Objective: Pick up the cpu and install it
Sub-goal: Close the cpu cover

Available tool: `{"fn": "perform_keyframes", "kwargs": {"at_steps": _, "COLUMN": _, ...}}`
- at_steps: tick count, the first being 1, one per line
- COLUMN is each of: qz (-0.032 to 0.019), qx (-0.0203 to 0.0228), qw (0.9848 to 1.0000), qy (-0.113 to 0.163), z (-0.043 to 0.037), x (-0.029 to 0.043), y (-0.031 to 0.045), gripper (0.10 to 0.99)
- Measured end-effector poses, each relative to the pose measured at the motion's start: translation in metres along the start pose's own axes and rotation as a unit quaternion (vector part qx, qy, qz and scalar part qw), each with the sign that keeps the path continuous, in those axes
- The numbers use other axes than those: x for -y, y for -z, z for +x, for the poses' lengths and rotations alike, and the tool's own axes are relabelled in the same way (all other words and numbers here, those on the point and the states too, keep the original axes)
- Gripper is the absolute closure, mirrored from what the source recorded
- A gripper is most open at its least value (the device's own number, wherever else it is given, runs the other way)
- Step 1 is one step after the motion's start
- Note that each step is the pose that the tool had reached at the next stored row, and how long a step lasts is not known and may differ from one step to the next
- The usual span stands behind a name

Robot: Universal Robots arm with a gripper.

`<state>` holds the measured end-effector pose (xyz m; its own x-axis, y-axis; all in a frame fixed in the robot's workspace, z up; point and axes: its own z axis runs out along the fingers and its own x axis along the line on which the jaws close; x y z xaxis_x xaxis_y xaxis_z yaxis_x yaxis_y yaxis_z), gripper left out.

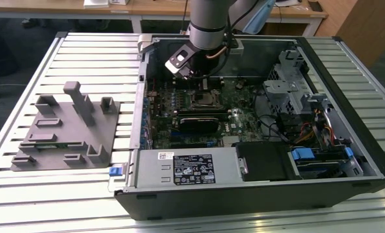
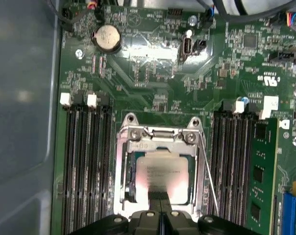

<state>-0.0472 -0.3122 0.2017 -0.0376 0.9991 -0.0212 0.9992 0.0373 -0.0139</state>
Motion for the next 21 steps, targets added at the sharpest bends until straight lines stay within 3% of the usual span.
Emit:
{"fn": "perform_keyframes", "kwargs": {"at_steps": 11, "qz": 0.0000, "qx": 0.0000, "qw": 1.0000, "qy": 0.000, "z": -0.0004, "x": -0.0092, "y": -0.0006, "gripper": 0.980}}
{"fn": "perform_keyframes", "kwargs": {"at_steps": 21, "qz": 0.0000, "qx": -0.0001, "qw": 1.0000, "qy": 0.000, "z": -0.0006, "x": -0.0102, "y": 0.0080, "gripper": 0.980}}
